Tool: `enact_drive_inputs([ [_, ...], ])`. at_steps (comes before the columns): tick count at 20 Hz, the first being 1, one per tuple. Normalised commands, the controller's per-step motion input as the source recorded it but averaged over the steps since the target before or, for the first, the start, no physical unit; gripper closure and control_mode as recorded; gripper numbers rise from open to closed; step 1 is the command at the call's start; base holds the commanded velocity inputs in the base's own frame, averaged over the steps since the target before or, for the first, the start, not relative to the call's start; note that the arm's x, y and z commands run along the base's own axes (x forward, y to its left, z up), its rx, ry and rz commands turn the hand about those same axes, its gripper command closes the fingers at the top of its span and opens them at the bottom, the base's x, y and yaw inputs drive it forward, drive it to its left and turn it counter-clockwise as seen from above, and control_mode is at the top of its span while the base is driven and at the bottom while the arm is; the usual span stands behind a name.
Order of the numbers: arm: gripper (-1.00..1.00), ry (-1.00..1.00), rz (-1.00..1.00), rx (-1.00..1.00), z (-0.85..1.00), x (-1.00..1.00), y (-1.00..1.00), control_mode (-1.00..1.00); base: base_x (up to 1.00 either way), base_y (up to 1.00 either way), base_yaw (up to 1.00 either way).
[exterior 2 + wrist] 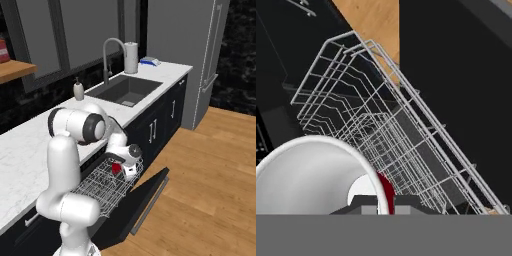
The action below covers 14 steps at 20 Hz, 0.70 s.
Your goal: Pick up the cup and bowl from the counter, place them in the dishwasher, and close the dishwasher door.
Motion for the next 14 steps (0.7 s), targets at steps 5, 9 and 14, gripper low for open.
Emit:
enact_drive_inputs([
  [5, 1.0, 0.08, -0.01, 0.05, -0.36, 0.25, 0.11, -1.0, 0.0, 0.0, 0.0],
  [9, 1.0, 0.11, -0.03, 0.04, -0.25, 0.29, 0.09, -1.0, 0.0, 0.0, 0.0],
  [14, 1.0, 0.1, -0.05, 0.03, -0.14, 0.26, 0.02, -1.0, 0.0, 0.0, 0.0],
])
